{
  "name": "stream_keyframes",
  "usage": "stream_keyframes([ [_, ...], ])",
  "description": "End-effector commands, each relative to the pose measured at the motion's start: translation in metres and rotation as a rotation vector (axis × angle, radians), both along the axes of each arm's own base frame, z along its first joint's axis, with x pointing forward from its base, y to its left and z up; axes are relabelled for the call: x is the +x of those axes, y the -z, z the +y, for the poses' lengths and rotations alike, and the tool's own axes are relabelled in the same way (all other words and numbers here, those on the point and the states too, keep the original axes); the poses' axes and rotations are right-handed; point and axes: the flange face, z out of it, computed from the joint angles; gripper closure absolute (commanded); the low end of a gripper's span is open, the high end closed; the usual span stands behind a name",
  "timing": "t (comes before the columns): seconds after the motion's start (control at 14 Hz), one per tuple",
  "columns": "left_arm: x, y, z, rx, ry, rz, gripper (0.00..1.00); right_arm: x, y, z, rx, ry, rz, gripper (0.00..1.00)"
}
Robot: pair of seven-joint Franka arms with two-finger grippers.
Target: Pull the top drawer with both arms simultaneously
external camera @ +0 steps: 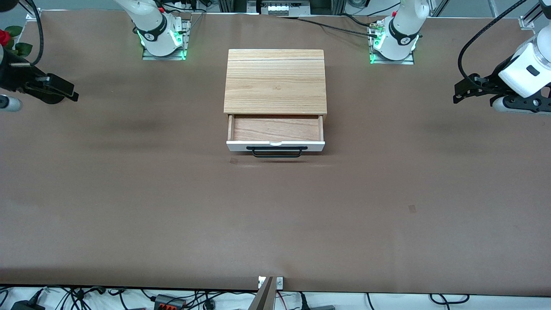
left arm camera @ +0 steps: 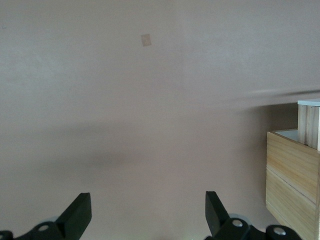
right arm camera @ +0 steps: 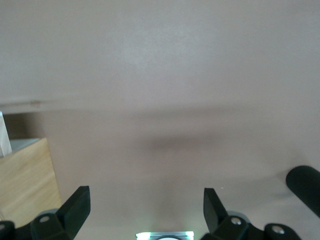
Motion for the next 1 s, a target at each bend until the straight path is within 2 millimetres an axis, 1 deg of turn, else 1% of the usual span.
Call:
stream_keyframes([
  [0.0,0.002,-0.003,0.000,0.029,-0.012,-0.016,0.00,0.016,-0.004,-0.003,-0.017,0.010,-0.045,0.00],
  [0.07,0.003,-0.003,0.000,0.029,-0.012,-0.016,0.00,0.022,-0.014,-0.006,-0.013,-0.008,-0.080,0.00],
  [0.14,0.006,0.000,-0.001,0.028,-0.010,-0.010,0.00,0.023,-0.015,-0.004,-0.021,-0.025,-0.083,0.00],
  [0.29,0.006,0.001,0.000,0.027,-0.013,-0.010,0.00,0.028,-0.006,-0.005,-0.015,-0.024,-0.068,0.00],
  [0.43,0.007,0.000,0.000,0.027,-0.013,-0.013,0.00,0.028,-0.007,-0.006,-0.014,-0.010,-0.069,0.00],
  [0.5,0.012,-0.003,-0.001,0.025,-0.004,-0.019,0.00,0.028,-0.007,-0.006,-0.013,-0.005,-0.066,0.00],
  [0.57,0.019,0.002,-0.002,0.023,-0.004,-0.003,0.00,0.028,-0.007,-0.005,-0.010,-0.005,-0.068,0.00],
  [0.93,0.020,0.001,-0.006,0.022,-0.002,0.017,0.00,0.028,-0.007,-0.004,-0.010,-0.003,-0.068,0.00],
])
